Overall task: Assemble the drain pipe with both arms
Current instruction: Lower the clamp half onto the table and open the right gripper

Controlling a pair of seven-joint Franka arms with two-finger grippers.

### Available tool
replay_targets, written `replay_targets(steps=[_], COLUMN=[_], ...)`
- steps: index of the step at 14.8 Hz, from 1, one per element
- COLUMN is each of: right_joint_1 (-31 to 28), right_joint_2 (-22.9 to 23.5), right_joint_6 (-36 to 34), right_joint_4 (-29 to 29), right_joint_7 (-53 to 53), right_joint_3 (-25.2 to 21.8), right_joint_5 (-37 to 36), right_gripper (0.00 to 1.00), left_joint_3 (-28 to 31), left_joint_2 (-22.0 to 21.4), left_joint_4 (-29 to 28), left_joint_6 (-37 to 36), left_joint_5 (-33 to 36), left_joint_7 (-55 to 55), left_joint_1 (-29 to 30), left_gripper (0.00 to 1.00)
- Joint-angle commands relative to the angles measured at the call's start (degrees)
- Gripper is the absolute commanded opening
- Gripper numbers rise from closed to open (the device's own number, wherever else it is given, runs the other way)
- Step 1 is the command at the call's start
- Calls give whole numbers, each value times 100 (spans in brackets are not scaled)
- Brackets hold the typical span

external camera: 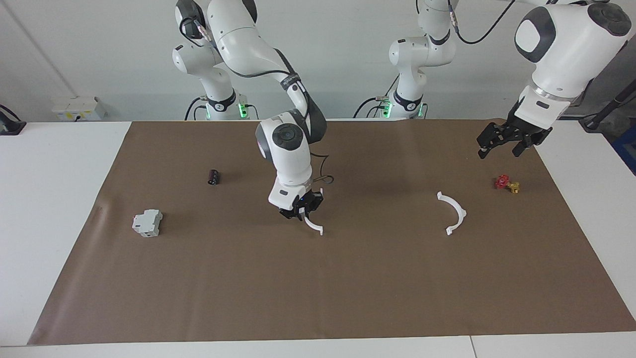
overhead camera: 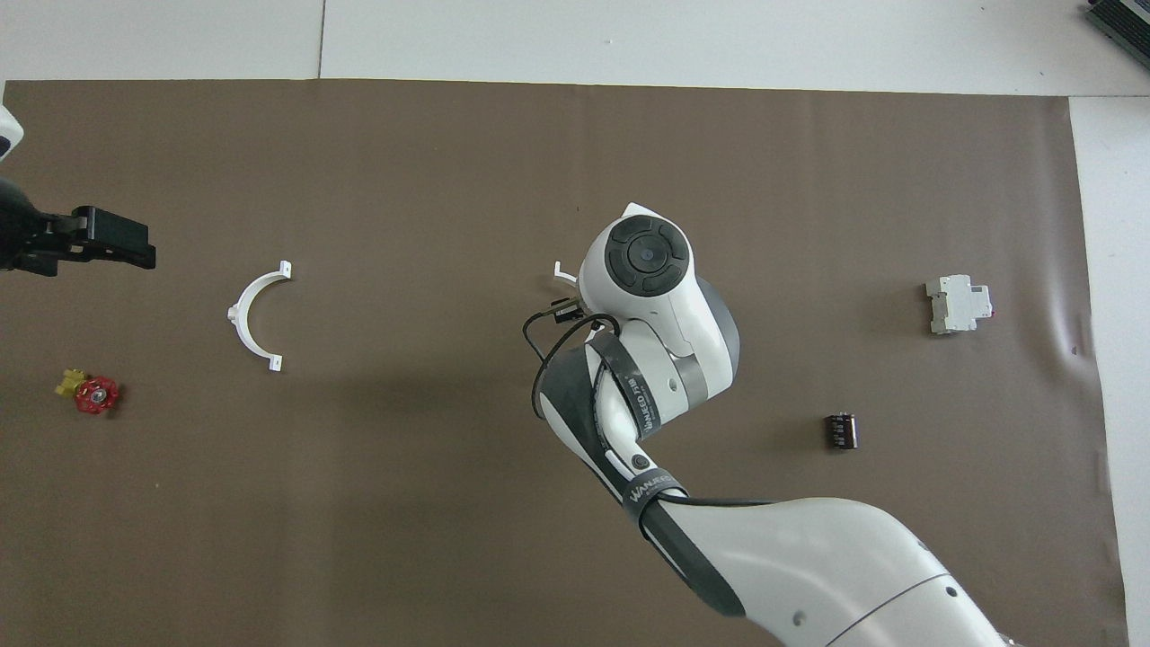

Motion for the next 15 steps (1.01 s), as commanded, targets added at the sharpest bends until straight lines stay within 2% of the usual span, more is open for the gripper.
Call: replay_targets(steps=[1,4,10,12,13,15], right_joint_1=[68,85,261,270,270,270], right_joint_2=[133,133,256,247,247,195], right_joint_6=[156,375,341,332,324,262], right_joint_4=[149,53,79,61,70,131], right_joint_7=[343,361,370,370,387,501], right_joint_3=[-21,-12,-21,-12,-20,-21], right_joint_5=[-378,-396,-396,-396,-396,-396], right_gripper=[0,0,0,58,100,100], left_joint_3=[5,5,5,-3,5,5], left_joint_2=[-86,-86,-86,-86,-86,-86], left_joint_4=[-164,-164,-164,-164,-164,-164], left_joint_6=[144,144,144,144,144,144], left_joint_5=[-63,-63,-63,-63,-63,-63], left_joint_7=[39,39,39,39,39,39], left_joint_1=[41,41,32,41,32,32], left_gripper=[100,100,100,100,100,100])
